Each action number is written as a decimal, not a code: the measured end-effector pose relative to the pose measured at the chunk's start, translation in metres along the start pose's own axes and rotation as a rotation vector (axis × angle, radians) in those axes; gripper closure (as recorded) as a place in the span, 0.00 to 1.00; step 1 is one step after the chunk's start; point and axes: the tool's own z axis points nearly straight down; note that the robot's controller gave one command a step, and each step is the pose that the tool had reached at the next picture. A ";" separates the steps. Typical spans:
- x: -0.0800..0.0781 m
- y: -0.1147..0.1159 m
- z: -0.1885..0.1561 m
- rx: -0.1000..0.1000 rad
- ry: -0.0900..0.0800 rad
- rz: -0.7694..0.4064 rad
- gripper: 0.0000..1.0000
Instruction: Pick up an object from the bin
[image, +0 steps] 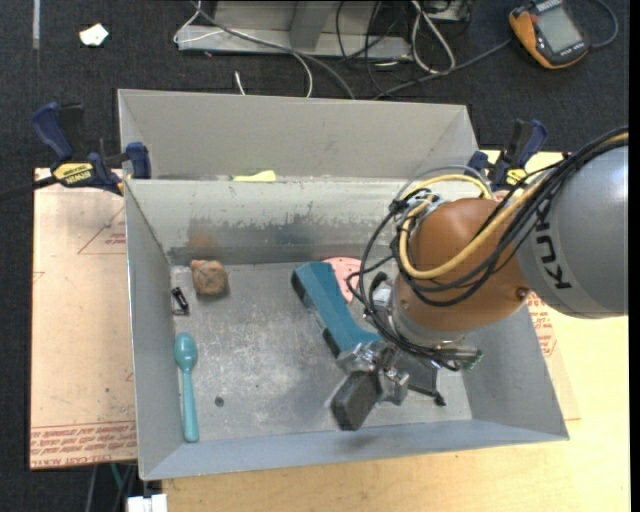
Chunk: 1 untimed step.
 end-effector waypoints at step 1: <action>-0.001 0.005 -0.062 -0.004 0.001 -0.080 1.00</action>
Offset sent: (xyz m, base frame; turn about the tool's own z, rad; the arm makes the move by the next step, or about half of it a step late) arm -0.0054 0.0063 0.1366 -0.1501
